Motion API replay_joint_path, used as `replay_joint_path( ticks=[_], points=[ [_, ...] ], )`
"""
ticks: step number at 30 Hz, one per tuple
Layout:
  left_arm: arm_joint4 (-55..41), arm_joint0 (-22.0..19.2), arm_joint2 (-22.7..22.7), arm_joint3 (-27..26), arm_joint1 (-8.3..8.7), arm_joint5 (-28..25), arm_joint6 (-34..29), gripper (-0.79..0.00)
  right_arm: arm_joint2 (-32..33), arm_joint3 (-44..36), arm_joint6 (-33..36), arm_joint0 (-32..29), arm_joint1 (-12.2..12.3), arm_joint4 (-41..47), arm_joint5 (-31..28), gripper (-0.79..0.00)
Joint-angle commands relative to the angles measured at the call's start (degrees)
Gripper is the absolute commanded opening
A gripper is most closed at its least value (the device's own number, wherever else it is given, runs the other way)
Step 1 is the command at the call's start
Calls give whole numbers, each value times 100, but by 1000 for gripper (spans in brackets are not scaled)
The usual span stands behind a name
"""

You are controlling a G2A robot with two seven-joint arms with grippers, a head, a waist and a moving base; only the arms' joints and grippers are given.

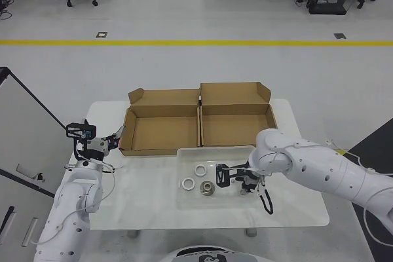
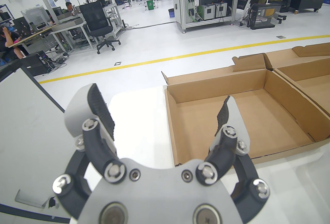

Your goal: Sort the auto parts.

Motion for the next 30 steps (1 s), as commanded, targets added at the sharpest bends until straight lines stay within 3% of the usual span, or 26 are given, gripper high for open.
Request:
replay_joint_path(
  ticks=[1, 15, 18, 20, 21, 30],
  points=[
    [0, 0, 0, 0, 0, 0, 0, 0, 0, -6, 16, -17, -1, -10, 16, -422],
    [0, 0, 0, 0, 0, 0, 0, 0, 0, 180, 100, -147, -110, -137, 99, -493],
    [0, 0, 0, 0, 0, 0, 0, 0, 0, 247, 102, -167, -153, -147, 101, -579],
    [0, 0, 0, 0, 0, 0, 0, 0, 0, 287, 99, -173, -183, -137, 98, -757],
    [0, 0, 0, 0, 0, 0, 0, 0, 0, 300, 95, -172, -196, -129, 94, -785],
    [0, 0, 0, 0, 0, 0, 0, 0, 0, 128, 62, 188, -98, 488, 62, -785]
  ],
)
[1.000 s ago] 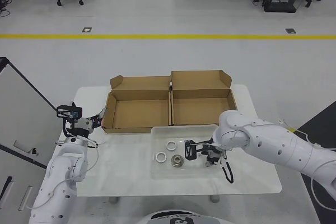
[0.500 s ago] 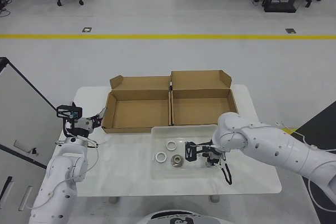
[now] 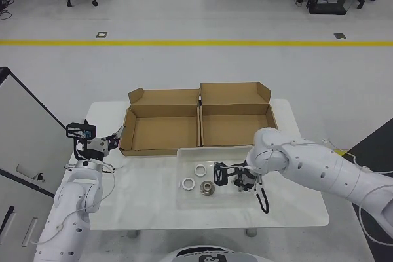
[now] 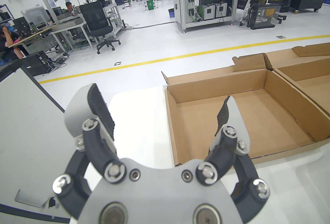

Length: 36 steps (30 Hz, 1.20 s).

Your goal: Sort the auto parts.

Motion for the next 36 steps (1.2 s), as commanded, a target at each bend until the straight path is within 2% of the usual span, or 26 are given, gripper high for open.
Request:
replay_joint_path(
  ticks=[1, 15, 21, 24, 36],
  points=[
    [0, 0, 0, 0, 0, 0, 0, 0, 0, -120, 1, 159, 80, 208, 1, -785],
    [0, 0, 0, 0, 0, 0, 0, 0, 0, -1379, -221, 1725, 1059, 1565, -222, -785],
    [0, 0, 0, 0, 0, 0, 0, 0, 0, -1717, -357, 2214, 1379, 1973, -357, -785],
    [0, 0, 0, 0, 0, 0, 0, 0, 0, -1811, -411, 2269, 1465, 2187, -412, -785],
    [0, 0, 0, 0, 0, 0, 0, 0, 0, -1811, -411, 2269, 1465, 2187, -412, -785]
  ],
)
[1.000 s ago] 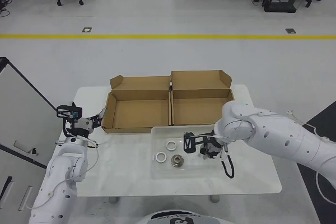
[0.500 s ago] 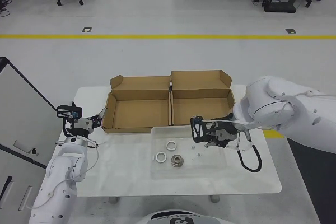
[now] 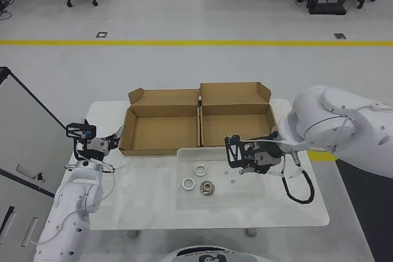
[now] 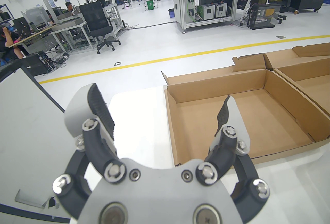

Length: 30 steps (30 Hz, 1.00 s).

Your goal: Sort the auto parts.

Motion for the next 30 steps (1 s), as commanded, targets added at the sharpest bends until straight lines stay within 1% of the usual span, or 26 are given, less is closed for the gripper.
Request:
replay_joint_path(
  ticks=[1, 3, 7, 12, 17, 23, 27, 30],
  points=[
    [0, 0, 0, 0, 0, 0, 0, 0, 0, 23, -116, -68, 2, -53, 61, -785],
    [0, 0, 0, 0, 0, 0, 0, 0, 78, 241, -669, -243, 26, 308, -31, -785],
    [0, 0, 0, 0, 0, 0, 0, 0, 370, 777, -1427, -419, 124, 1234, -666, -785],
    [0, 0, 0, 0, 0, 0, 0, 0, 577, 1246, -1903, -677, 183, 2336, -1578, -785],
    [0, 0, 0, 0, 0, 0, 0, 0, 654, 1487, -2348, -934, 124, 3342, -2344, -785],
    [0, 0, 0, 0, 0, 0, 0, 0, 977, 1350, -2356, -1261, -72, 4582, -2352, -785],
    [0, 0, 0, 0, 0, 0, 0, 0, 1386, 1228, -2356, -1616, -257, 5309, -2352, -785],
    [0, 0, 0, 0, 0, 0, 0, 0, 1735, 1113, -2355, -1928, -413, 5685, -2352, -785]
  ],
)
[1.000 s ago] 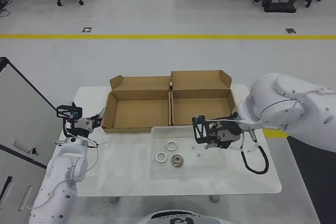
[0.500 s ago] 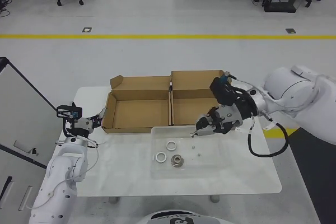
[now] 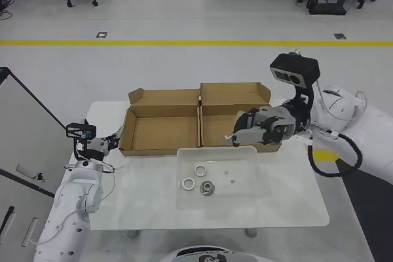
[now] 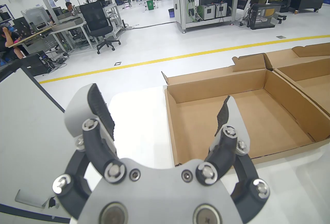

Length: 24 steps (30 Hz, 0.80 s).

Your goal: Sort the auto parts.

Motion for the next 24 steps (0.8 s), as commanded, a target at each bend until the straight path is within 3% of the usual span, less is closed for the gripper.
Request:
replay_joint_path(
  ticks=[1, 9, 17, 24],
  points=[
    [0, 0, 0, 0, 0, 0, 0, 0, 248, -87, 0, -219, -106, 269, 0, -785],
    [0, 0, 0, 0, 0, 0, 0, 0, 1100, -362, 2, -1057, -597, 945, 0, -785],
    [0, 0, 0, 0, 0, 0, 0, 0, 1457, -443, 2, -1471, -1045, 1248, 0, -785],
    [0, 0, 0, 0, 0, 0, 0, 0, 1466, -436, 2, -1477, -1061, 1237, 0, -785]
  ],
)
